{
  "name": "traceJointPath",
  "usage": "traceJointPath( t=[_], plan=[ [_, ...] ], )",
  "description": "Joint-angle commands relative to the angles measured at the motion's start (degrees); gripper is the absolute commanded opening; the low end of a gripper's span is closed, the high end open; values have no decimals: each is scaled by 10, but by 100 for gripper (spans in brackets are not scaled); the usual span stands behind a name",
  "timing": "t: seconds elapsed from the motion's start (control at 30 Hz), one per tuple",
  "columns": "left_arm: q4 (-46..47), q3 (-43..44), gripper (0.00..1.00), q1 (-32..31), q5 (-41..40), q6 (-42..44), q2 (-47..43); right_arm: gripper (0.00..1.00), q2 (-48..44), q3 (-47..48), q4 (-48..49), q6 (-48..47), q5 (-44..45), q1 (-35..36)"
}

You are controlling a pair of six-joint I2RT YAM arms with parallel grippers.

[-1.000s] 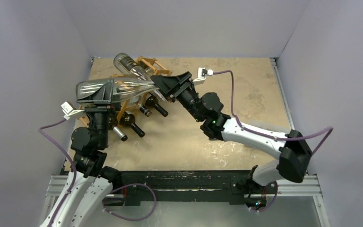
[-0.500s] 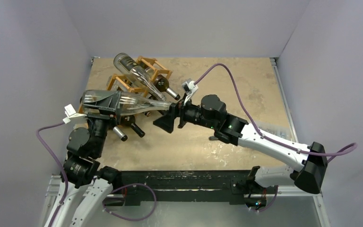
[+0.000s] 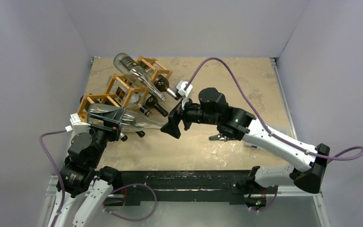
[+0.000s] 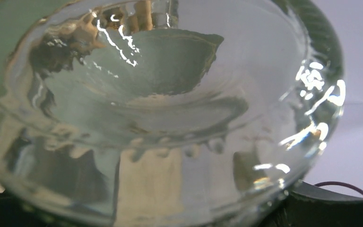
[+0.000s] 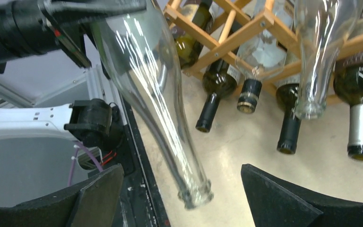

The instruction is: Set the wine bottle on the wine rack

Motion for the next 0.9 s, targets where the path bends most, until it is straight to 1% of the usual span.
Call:
traceJointPath(
  t=[0.0, 0.07, 0.13, 0.27, 0.43, 0.57, 0.77, 0.87],
  plan=[
    [92, 50, 0, 4, 36, -12, -11, 98, 35, 62, -20, -30, -32, 5],
    [93, 52, 0, 4, 47, -14, -8, 96, 48, 68, 2, -19, -49, 15],
    [91, 58, 0, 4, 60, -12, -3, 94, 63, 73, 21, -16, -46, 31],
    [61, 88, 0, 4, 78, 2, 11, 91, 101, 91, 16, -20, -29, 52],
    [55, 100, 0, 4, 92, 11, 16, 87, 136, 104, 26, -22, -28, 76],
    [27, 112, 0, 4, 110, 13, 34, 80, 152, 108, 59, -10, -19, 91],
    [24, 115, 0, 4, 115, 10, 39, 53, 161, 106, 100, 4, -11, 93],
    [17, 123, 0, 4, 109, 12, 37, 32, 156, 94, 124, 5, -13, 94]
  ],
)
